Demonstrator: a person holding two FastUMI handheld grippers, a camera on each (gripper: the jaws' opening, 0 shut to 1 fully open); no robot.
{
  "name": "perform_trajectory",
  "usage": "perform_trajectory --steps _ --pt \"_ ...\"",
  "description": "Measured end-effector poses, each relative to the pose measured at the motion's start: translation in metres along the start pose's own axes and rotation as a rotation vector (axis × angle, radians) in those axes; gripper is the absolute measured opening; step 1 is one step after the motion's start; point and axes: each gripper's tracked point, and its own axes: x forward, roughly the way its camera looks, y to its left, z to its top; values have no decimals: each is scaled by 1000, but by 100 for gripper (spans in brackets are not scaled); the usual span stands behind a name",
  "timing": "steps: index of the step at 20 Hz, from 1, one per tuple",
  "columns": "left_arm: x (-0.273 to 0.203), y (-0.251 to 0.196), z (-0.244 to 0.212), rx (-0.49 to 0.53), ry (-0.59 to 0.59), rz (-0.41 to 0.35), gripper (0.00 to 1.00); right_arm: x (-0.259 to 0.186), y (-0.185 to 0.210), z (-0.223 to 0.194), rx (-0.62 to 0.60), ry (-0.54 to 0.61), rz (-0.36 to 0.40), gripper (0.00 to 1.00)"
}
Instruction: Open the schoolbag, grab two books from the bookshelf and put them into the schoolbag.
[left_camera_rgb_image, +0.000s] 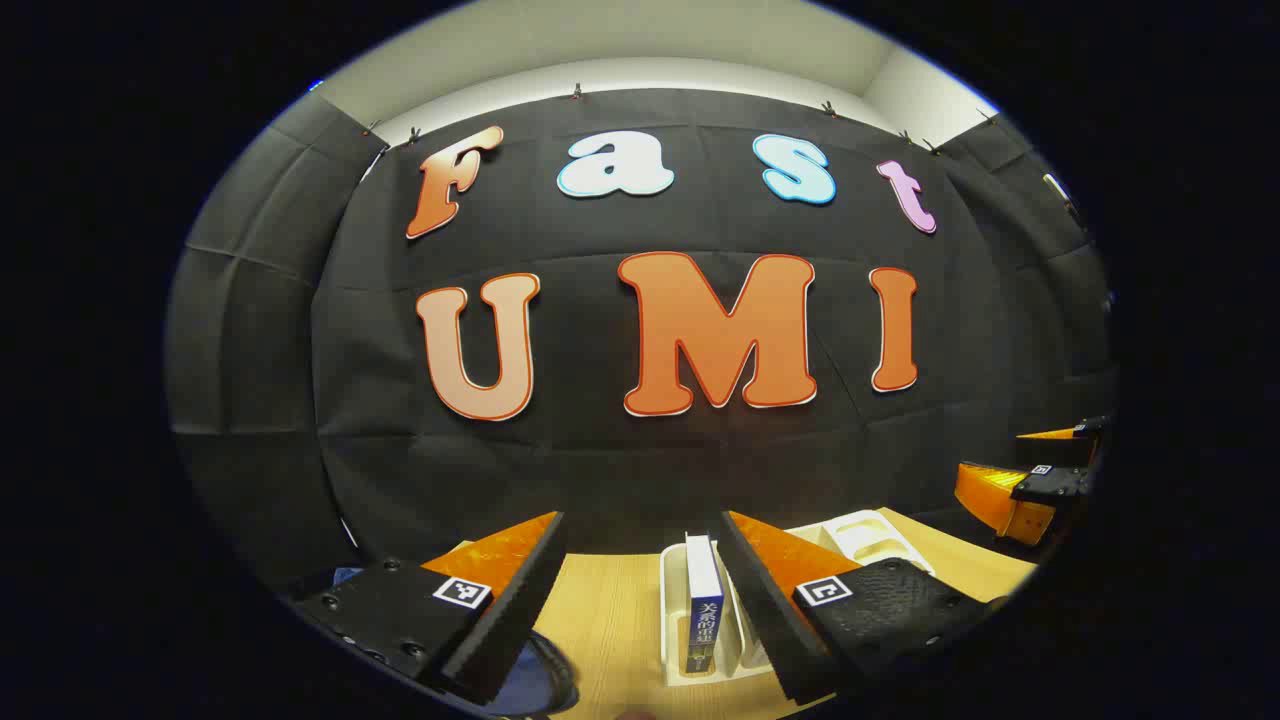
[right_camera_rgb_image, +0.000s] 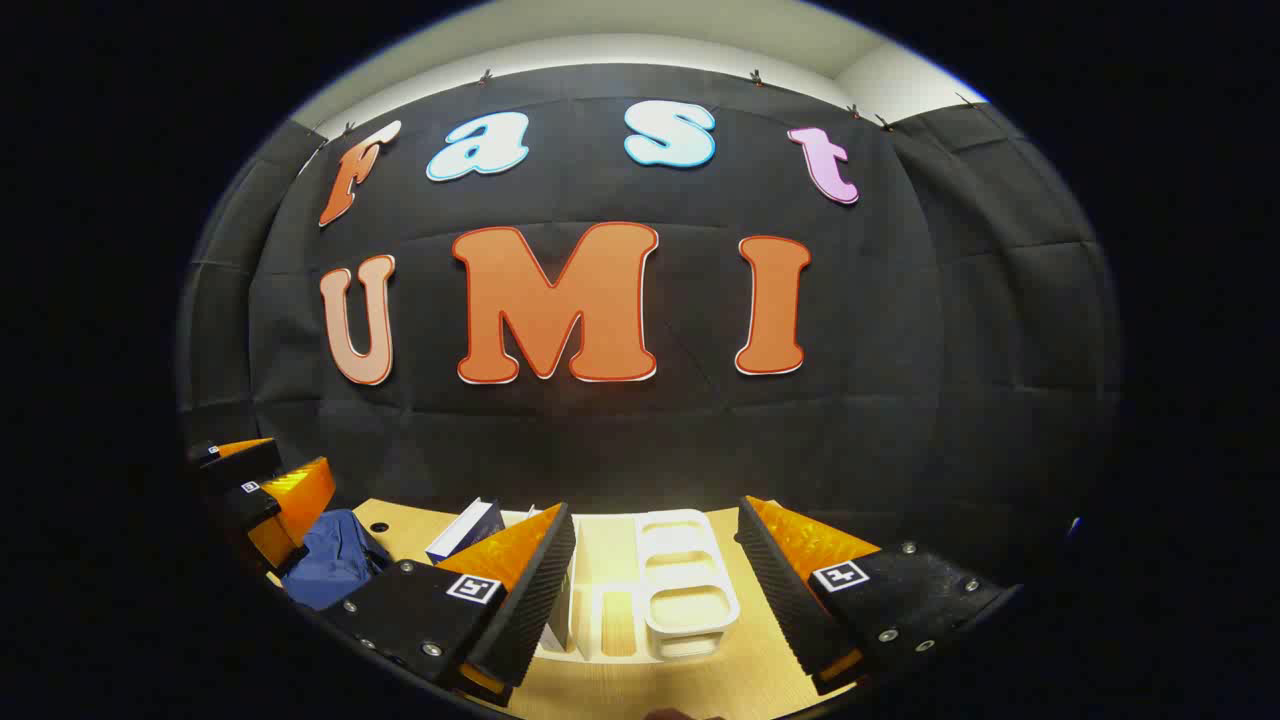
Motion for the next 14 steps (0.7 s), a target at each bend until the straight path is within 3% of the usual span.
perform_trajectory --steps 14 --pt "12 12 -2 -7 -13 -21 95 6 17 3 -30 -5 -1 97"
